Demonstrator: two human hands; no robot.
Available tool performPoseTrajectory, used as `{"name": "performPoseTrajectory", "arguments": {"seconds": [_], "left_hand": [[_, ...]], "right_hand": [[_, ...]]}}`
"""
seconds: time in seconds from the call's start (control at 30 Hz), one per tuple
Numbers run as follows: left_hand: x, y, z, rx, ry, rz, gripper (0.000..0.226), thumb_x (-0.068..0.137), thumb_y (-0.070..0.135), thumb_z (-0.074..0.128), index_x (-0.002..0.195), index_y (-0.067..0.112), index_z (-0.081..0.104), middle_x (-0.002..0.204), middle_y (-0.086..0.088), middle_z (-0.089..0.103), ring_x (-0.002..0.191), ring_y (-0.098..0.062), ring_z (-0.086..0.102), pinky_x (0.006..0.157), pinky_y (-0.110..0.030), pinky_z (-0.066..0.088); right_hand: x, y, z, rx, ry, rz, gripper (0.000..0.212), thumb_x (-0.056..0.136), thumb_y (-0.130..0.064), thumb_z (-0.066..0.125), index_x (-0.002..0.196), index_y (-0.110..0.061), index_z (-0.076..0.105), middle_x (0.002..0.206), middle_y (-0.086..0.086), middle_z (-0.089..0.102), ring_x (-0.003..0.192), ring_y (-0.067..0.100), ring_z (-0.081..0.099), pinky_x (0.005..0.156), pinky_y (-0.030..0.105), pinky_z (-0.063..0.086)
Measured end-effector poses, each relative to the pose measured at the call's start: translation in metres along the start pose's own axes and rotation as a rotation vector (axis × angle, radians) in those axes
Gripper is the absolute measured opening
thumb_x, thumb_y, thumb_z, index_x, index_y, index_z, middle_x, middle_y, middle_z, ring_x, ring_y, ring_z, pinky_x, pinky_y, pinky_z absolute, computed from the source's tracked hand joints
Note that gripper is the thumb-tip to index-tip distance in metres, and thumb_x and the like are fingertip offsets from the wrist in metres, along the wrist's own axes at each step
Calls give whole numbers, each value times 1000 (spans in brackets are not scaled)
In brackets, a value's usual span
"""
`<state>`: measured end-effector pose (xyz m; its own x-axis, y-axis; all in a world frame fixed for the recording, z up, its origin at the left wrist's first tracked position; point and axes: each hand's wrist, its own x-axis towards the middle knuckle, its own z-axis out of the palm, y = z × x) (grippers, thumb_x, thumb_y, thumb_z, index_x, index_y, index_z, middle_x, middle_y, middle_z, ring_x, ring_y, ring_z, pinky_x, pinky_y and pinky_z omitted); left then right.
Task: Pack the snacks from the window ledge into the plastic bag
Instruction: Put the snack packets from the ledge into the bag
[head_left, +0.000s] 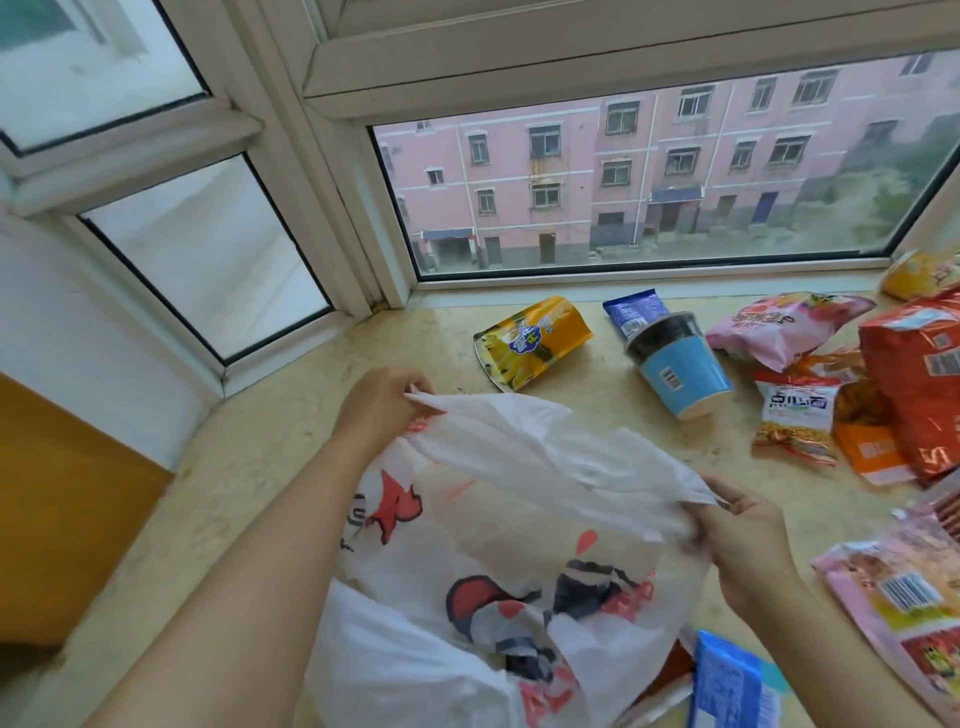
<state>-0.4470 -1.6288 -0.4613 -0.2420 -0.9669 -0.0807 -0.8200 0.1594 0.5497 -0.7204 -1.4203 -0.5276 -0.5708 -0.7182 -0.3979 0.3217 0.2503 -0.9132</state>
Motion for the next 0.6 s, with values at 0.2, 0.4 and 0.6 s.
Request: {"name": "performPoseTrajectory", "arguments": {"seconds": [0.2,0.4,0.6], "left_hand": [[-5,-10,34,290,196,191,76,93,33,53,153,25,7,155,3,29,143,-13,23,115,-47,10],[-12,-16,54,638,85,519,94,86,75,27,151,23,-15,159,7,-17,146,-10,-15,113,-56,-14],[-2,-15,77,944,-35,389,101,66,81,-13,145,19,-28,155,2,-28,140,-15,-28,105,-57,-25]], "right_hand": [[-5,9,17,-140,18,-122,63,87,-20,67,143,-26,38,132,0,54,115,20,55,94,43,49],[-4,10,25,-559,-28,-473,78,90,-36,61,152,-34,12,158,-7,16,141,3,14,114,34,18],[23,36,19,-1430,-104,-687,79,88,-68,19,153,-22,11,160,6,12,146,24,13,113,54,17]]}}
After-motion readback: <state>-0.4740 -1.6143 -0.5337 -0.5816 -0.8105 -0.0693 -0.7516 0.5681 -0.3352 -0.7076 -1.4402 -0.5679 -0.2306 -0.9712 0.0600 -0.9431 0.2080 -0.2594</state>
